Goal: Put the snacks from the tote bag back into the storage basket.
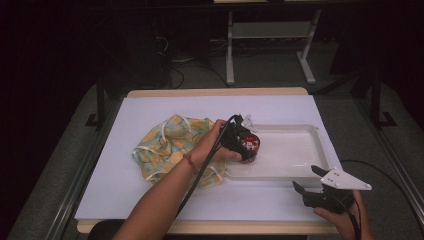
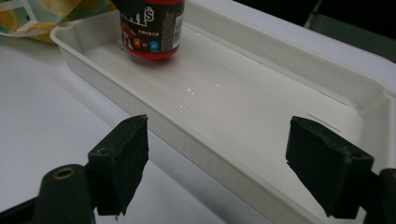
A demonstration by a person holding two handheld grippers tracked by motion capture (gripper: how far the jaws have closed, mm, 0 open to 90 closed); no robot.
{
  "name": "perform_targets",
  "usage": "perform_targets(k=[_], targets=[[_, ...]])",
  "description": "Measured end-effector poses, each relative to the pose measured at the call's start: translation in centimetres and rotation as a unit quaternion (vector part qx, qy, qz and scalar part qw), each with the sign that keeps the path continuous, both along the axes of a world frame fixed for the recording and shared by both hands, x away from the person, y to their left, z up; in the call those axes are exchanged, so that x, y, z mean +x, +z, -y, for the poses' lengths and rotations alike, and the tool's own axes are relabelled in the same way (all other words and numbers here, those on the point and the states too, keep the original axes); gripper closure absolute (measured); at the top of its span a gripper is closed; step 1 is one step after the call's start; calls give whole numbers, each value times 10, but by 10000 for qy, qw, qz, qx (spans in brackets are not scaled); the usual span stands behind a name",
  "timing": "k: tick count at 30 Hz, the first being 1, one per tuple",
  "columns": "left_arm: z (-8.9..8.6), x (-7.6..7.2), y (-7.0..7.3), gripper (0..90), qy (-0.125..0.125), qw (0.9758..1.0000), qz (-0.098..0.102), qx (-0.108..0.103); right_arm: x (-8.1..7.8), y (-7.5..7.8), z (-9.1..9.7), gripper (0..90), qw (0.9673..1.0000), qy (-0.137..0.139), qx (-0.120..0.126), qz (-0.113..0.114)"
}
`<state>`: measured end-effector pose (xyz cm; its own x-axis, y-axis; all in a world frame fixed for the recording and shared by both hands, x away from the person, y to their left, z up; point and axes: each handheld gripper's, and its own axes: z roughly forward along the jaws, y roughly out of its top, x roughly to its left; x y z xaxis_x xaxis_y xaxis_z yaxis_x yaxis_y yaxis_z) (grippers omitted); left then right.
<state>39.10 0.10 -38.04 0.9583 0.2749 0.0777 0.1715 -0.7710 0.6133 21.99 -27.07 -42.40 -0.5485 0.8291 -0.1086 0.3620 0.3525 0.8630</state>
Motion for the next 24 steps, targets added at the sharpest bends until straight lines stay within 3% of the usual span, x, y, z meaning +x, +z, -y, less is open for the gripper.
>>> perform_targets(k=[24], targets=[[7, -1, -12, 240, 66, 9996, -111, 246, 1, 0, -1, 206, 10000, 40, -11, -10]])
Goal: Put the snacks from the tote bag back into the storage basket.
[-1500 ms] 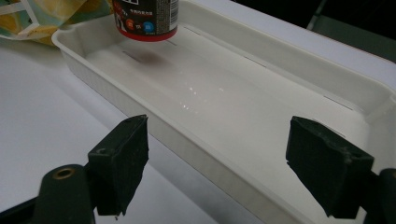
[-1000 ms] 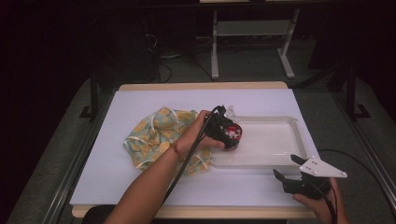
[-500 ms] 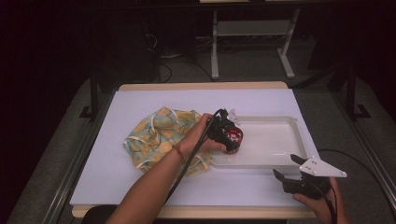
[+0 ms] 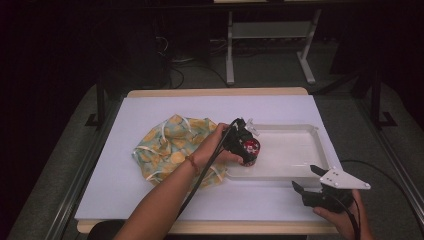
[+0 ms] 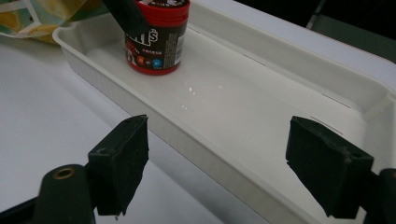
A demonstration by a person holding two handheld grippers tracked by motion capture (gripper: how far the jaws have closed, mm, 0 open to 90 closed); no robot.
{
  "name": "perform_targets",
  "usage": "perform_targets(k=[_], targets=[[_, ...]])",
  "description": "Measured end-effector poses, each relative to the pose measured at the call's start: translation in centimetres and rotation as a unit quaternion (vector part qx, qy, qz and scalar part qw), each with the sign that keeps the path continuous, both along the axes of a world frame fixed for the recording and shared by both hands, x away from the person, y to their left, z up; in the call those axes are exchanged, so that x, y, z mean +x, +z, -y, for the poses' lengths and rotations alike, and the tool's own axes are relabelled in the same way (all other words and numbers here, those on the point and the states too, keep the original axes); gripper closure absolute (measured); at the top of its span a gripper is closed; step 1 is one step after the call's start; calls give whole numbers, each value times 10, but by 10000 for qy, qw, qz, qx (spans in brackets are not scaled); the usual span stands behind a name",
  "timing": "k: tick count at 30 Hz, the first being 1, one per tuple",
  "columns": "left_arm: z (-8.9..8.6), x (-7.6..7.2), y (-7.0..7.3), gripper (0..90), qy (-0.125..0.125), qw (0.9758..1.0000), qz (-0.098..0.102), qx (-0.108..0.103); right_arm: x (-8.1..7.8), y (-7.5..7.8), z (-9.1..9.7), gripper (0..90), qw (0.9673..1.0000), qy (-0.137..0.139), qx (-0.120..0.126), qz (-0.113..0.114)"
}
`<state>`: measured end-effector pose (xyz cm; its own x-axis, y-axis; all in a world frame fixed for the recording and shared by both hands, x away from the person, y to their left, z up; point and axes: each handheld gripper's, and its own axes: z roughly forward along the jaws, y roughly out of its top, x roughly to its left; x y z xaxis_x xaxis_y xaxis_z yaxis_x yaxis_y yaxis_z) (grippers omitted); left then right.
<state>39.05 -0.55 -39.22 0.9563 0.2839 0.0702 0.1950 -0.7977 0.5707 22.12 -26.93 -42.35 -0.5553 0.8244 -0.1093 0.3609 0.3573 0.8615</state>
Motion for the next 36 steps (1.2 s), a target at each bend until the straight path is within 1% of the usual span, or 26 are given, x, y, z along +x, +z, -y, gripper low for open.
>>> perform_targets(k=[5, 9, 11, 16, 22, 29, 36], targets=[[0, 0, -1, 238, 5, 10000, 16, 9, 0, 0, 0, 206, 10000, 6, -4, 5], [0, -1, 0, 235, -23, 10000, 72, 52, 0, 0, -1, 206, 10000, 16, -7, 6], [0, -2, 1, 231, -11, 10000, 92, -14, 0, 0, 0, 206, 10000, 16, -10, 6], [-2, -4, 5, 228, 4, 9998, 174, -93, 1, 0, -1, 206, 10000, 35, -15, -3], [-4, -5, 8, 225, 37, 9997, 193, -128, 1, 0, -2, 206, 10000, 42, -13, -10], [-7, -7, 12, 225, 8, 9995, 256, -186, 2, 0, -3, 206, 10000, 67, -13, -3], [-12, -11, 19, 231, 2, 9990, 333, -293, 4, 0, -3, 206, 10000, 86, -15, 1]])
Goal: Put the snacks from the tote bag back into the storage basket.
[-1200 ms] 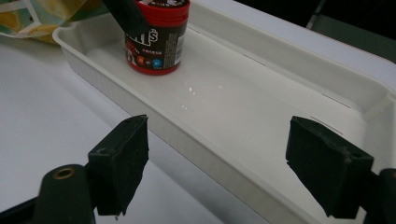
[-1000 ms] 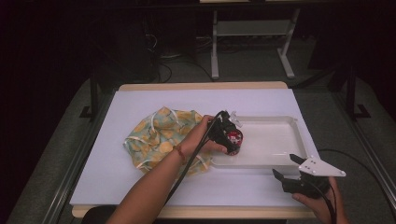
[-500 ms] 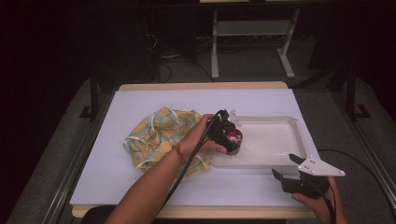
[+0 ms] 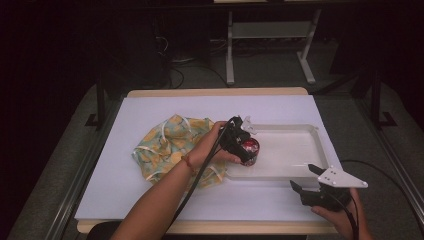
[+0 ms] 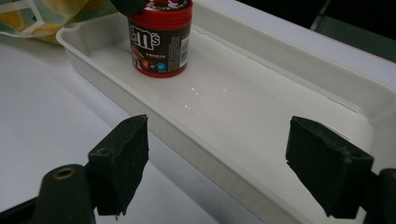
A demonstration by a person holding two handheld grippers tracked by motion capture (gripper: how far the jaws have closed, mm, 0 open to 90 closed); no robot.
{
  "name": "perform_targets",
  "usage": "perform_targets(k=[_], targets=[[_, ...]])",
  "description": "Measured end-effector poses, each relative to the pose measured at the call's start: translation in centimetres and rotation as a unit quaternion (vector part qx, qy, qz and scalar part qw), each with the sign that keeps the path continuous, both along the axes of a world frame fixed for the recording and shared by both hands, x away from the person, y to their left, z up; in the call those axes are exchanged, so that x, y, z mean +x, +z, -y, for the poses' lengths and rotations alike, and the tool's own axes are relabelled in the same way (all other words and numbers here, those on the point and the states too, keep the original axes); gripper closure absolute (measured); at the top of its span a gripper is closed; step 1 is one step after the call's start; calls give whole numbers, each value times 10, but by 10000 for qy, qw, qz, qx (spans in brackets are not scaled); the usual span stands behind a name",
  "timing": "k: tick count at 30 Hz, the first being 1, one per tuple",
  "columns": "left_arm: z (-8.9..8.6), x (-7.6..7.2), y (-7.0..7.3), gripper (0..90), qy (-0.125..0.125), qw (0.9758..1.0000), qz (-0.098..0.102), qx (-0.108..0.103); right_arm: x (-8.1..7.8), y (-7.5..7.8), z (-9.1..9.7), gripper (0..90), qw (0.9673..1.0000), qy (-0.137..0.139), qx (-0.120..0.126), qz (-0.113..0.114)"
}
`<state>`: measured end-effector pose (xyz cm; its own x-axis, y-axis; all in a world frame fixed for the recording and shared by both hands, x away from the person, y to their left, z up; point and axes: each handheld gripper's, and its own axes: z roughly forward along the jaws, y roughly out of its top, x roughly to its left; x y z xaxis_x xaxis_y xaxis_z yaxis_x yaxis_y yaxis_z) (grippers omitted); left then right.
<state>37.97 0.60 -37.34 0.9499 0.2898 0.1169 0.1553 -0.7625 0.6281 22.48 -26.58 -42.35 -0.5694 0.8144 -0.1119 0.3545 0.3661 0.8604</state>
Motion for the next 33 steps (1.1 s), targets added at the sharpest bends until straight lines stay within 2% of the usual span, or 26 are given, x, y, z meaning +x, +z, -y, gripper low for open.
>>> perform_targets(k=[6, 18, 25, 28, 33], targets=[[-6, -5, 6, 230, -68, 9999, 65, -84, 3, 0, -2, 206, 10000, 42, 0, 5], [-23, -11, 18, 224, -16, 9995, 149, -289, 10, 1, -7, 206, 9999, 165, 33, 25], [-33, -16, 24, 222, -6, 9990, 311, -319, 13, 1, -11, 206, 9997, 248, 47, 25], [-38, -18, 28, 222, -23, 9988, 337, -364, 15, 1, -11, 206, 9996, 263, 46, 25], [-47, -21, 30, 220, -18, 9987, 388, -323, 16, 1, -13, 205, 9995, 297, 46, 19]])
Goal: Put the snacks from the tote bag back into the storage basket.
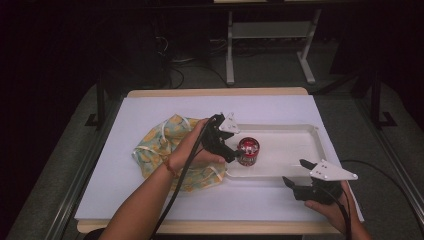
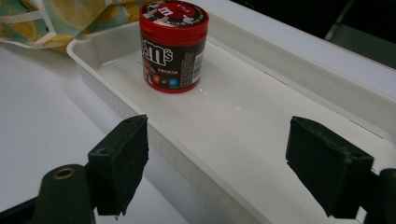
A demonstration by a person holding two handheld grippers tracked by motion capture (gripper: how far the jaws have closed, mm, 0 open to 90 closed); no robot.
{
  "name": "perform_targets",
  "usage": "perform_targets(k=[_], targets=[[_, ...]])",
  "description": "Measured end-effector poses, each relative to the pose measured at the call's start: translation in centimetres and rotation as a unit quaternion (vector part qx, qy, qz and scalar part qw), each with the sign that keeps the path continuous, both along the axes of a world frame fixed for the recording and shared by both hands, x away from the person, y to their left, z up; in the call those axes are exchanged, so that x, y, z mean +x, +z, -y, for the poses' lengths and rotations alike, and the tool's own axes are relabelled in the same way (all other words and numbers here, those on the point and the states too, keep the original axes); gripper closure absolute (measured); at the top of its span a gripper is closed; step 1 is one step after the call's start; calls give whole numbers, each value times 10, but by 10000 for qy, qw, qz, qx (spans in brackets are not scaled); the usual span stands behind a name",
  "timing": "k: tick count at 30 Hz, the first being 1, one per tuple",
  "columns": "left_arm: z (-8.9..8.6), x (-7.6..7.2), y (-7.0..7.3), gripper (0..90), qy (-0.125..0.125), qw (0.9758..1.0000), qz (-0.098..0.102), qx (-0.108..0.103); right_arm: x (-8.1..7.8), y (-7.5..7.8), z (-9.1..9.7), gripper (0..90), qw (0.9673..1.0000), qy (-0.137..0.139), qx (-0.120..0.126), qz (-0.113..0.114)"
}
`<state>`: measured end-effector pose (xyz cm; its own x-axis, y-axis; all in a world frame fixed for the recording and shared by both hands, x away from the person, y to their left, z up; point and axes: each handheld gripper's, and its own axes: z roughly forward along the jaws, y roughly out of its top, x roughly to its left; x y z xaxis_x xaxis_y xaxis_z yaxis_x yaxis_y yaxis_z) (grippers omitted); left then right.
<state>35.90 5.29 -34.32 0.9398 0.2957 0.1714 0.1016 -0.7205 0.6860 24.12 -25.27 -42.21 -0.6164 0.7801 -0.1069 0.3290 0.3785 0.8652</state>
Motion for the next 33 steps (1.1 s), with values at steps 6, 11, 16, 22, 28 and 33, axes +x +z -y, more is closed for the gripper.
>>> perform_targets(k=[6, 11, 16, 22, 28, 33], targets=[[-11, -2, 2, 222, -53, 10000, -12, 0, 1, 0, -1, 206, 10000, 10, 0, 5], [-19, -4, 5, 209, 4, 10000, 40, -32, 1, 0, -1, 205, 10000, 10, -10, 3], [-29, -7, 7, 199, 16, 9999, 103, -7, 1, 0, -1, 205, 10000, 16, -10, 8], [-41, -10, 9, 193, 61, 9998, 176, -51, 1, -1, -2, 205, 10000, 26, -19, -4], [-51, -12, 6, 190, 115, 9998, 180, -52, 1, -1, -2, 205, 10000, 20, -24, -14], [-58, -14, 5, 188, 131, 9997, 210, -81, 2, -2, -2, 205, 10000, 18, -33, -29]])
